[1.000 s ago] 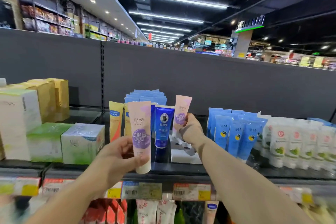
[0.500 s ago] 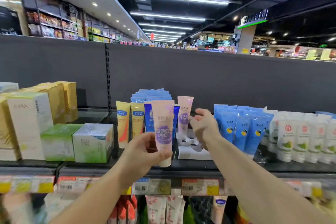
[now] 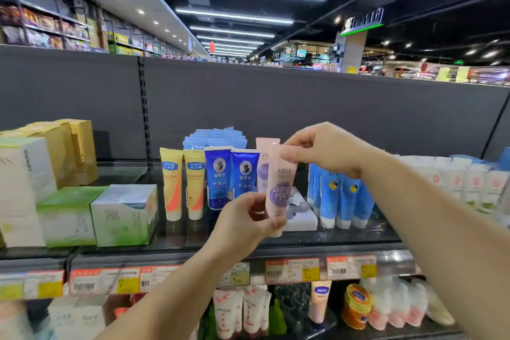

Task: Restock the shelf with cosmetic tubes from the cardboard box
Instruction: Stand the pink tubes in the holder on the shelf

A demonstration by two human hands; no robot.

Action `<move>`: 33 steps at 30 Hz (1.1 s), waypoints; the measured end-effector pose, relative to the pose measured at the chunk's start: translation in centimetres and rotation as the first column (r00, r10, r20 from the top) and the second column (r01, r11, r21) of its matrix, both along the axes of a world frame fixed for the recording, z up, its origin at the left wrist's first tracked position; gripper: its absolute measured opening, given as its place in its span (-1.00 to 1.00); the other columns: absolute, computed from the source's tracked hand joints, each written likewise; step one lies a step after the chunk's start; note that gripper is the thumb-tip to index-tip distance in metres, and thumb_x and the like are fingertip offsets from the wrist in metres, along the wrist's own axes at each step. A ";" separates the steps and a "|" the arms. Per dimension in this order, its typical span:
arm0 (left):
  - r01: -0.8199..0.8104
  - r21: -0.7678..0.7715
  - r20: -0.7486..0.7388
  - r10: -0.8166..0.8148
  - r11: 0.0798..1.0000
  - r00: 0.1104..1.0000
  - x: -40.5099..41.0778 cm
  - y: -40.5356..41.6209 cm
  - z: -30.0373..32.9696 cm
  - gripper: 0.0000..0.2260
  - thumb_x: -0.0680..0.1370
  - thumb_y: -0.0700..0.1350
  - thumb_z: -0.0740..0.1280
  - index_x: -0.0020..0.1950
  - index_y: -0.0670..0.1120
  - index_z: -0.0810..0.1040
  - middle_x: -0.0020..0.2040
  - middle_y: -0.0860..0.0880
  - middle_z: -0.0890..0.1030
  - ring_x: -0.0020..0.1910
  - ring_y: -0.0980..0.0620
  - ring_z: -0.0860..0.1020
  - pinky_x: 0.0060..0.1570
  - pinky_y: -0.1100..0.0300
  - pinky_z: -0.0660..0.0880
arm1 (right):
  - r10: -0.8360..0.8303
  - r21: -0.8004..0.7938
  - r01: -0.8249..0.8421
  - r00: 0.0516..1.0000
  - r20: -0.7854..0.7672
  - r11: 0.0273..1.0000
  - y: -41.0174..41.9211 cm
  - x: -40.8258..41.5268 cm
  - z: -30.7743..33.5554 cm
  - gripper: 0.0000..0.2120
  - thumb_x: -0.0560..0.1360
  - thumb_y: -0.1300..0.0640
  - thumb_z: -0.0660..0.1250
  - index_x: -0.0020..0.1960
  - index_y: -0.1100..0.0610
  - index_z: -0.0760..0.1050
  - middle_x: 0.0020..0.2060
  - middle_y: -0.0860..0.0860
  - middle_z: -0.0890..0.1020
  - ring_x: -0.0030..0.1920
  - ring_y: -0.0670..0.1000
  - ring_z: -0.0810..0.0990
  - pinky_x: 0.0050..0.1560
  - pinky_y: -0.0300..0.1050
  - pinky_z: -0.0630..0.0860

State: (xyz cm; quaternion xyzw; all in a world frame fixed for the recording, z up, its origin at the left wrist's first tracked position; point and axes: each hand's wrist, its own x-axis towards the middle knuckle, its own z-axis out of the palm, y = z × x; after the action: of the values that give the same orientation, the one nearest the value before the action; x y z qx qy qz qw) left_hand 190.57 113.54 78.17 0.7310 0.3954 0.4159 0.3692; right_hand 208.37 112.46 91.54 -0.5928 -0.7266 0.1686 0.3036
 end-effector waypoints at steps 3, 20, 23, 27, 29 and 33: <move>-0.087 0.102 -0.120 0.099 0.991 0.988 -0.6 0.3 -0.9 -0.54 0.41 0.09 0.48 0.28 0.08 0.52 0.03 0.22 0.61 0.02 0.26 0.58 0.08 0.28 0.55 | -0.038 0.037 0.038 0.999 0.019 0.999 1.0 1.0 1.4 -0.89 0.48 -0.02 0.41 -0.04 -0.02 0.67 -0.17 -0.14 0.70 -0.15 -0.22 0.63 -0.14 -0.32 0.50; 0.080 0.415 -0.523 0.166 0.906 0.836 -0.7 -0.1 -2.6 -0.55 0.54 0.17 0.30 0.41 0.14 0.39 0.35 0.19 0.47 0.26 0.22 0.44 0.17 0.35 0.39 | -0.221 0.098 0.204 0.953 0.209 0.974 8.5 4.1 -0.4 -0.88 0.56 0.07 0.31 0.00 0.02 0.62 -0.18 -0.07 0.63 -0.21 -0.08 0.55 -0.18 -0.16 0.53; 0.082 0.425 -0.513 0.165 0.901 0.842 -0.7 -0.1 -2.6 -0.56 0.54 0.16 0.30 0.40 0.12 0.41 0.33 0.18 0.48 0.25 0.22 0.45 0.15 0.36 0.39 | -0.245 0.121 0.223 0.944 0.219 0.967 9.2 4.1 -0.6 -0.89 0.55 0.04 0.31 -0.06 -0.04 0.62 -0.18 -0.10 0.64 -0.13 -0.06 0.57 0.07 0.03 0.56; 0.075 0.426 -0.499 0.165 0.901 0.851 -0.8 -0.1 -2.7 -0.57 0.53 0.16 0.32 0.38 0.10 0.43 0.31 0.19 0.50 0.24 0.20 0.46 0.16 0.32 0.41 | -0.243 0.105 0.223 0.938 0.249 0.969 9.6 4.1 -0.7 -0.82 0.53 0.03 0.31 -0.22 -0.16 0.54 -0.21 -0.14 0.63 -0.06 -0.01 0.60 0.15 0.14 0.52; 0.074 0.425 -0.493 0.162 0.902 0.855 -0.8 -0.1 -2.7 -0.57 0.53 0.16 0.33 0.37 0.09 0.44 0.30 0.18 0.51 0.23 0.20 0.47 0.17 0.30 0.44 | -0.232 0.073 0.220 0.933 0.276 0.973 9.9 4.3 -1.1 -0.86 0.55 0.04 0.29 -0.15 -0.11 0.57 -0.19 -0.12 0.63 -0.05 0.00 0.60 0.15 0.14 0.53; 0.069 0.421 -0.485 0.160 0.905 0.860 -0.8 -0.1 -2.7 -0.57 0.53 0.15 0.33 0.37 0.10 0.44 0.30 0.19 0.51 0.22 0.20 0.47 0.17 0.29 0.45 | -0.210 0.022 0.214 0.927 0.311 0.977 10.1 4.5 -1.4 -0.83 0.59 0.12 0.23 0.07 0.02 0.60 -0.09 -0.01 0.64 -0.21 -0.04 0.53 -0.15 -0.11 0.54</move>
State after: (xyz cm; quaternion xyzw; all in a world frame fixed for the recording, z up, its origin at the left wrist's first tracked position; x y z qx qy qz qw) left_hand 189.82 113.40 75.45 0.8671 0.3963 0.2926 0.0739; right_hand 212.86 122.54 90.17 -0.6887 -0.6962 0.0435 0.1977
